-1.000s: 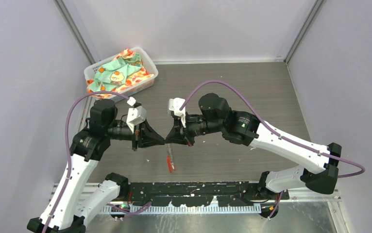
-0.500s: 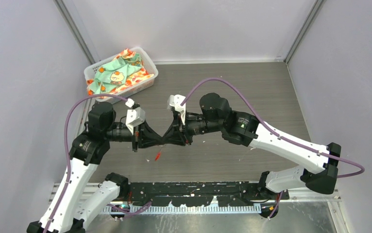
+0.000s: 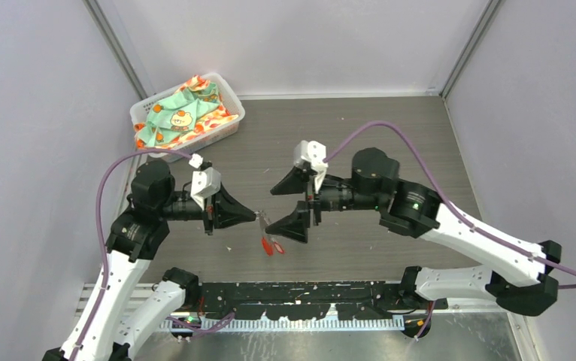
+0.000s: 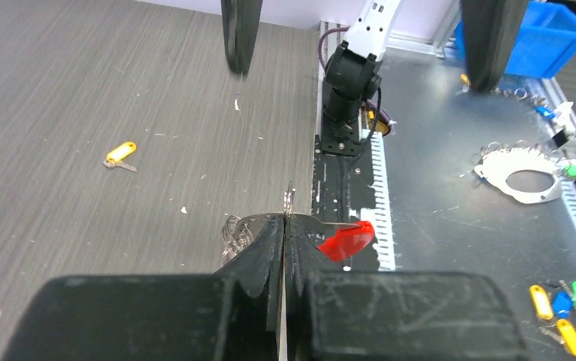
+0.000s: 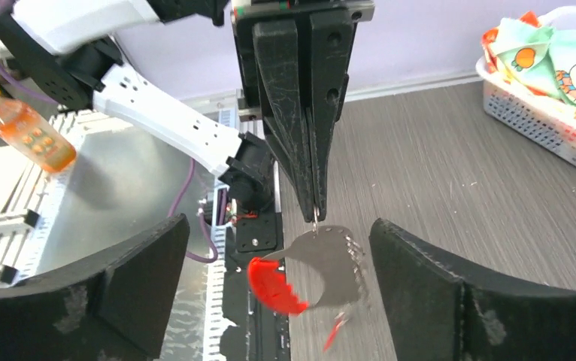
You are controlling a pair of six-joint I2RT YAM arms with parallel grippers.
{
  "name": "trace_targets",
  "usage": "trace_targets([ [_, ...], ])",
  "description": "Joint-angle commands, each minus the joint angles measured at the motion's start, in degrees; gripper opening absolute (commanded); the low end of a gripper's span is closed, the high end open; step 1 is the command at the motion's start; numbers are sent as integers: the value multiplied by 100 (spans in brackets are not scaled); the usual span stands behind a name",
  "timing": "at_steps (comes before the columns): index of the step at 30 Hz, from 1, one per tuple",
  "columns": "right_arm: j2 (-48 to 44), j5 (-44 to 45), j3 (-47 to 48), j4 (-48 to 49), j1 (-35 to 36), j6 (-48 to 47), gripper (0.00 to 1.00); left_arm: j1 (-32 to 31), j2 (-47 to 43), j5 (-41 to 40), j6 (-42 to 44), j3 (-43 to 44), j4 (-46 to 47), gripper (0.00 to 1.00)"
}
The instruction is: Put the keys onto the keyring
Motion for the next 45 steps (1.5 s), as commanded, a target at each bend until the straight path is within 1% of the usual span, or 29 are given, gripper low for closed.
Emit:
trace_targets([
  [1, -501, 404, -113, -27, -20, -148, 99, -13, -210, 340, 958, 195, 198, 0],
  [2, -534, 478, -123, -112, -14, -155, 100, -16, -262, 388, 1380, 228, 121, 0],
  [4, -600, 678, -114, -255, -20, -121, 100, -16, -324, 474, 1952, 283, -63, 0],
  [5, -684, 873, -195, -183, -20, 63, 100, -16, -361, 522, 2426, 300, -171, 0],
  [7, -1081, 1243, -801, 628, -15, 640, 100, -16, -453, 595, 3068, 318, -327, 0],
  [9, -1403, 1503, -1464, 1292, -14, 981, 100, -16, -557, 636, 3524, 291, -339, 0],
  [10, -1429, 1544, -1562, 1336, -19, 979, 100, -16, -582, 675, 3709, 276, -339, 0],
  [11, -1334, 1749, -1385, 785, -15, 815, 100, -16, -621, 719, 3874, 267, -343, 0],
  [13, -987, 1903, -694, -96, -17, 466, 100, -16, -642, 799, 4129, 265, -351, 0],
  [15, -841, 1797, -370, -469, -19, 138, 88, -16, -648, 877, 4294, 274, -348, 0],
  [17, -876, 1704, -401, -438, -6, -164, 81, -16, -631, 926, 4437, 256, -349, 0],
  [19, -961, 1578, -563, -261, -6, -397, 74, -16, -682, 959, 4764, 174, -373, 0],
  [23, -1029, 1365, -692, 15, 3, -787, 72, -16, -758, 971, 5062, 73, -291, 0],
  [30, -1049, 1213, -982, 696, 72, -1064, 74, -16, -674, 1040, 5142, 160, -104, 0],
  [34, -881, 1121, -904, 754, 150, -1113, 74, -17, -522, 984, 4752, 275, -98, 0],
  [39, -707, 1188, -538, 349, 335, -1310, 74, -16, -262, 635, 3440, 309, -69, 0],
  [42, -499, 1277, -122, -121, 492, -1513, 73, -25, -276, 525, 3135, 167, -64, 0],
  [45, -85, 1388, 563, -971, 578, -1694, 70, -25, -219, 502, 2917, 168, -58, 0],
])
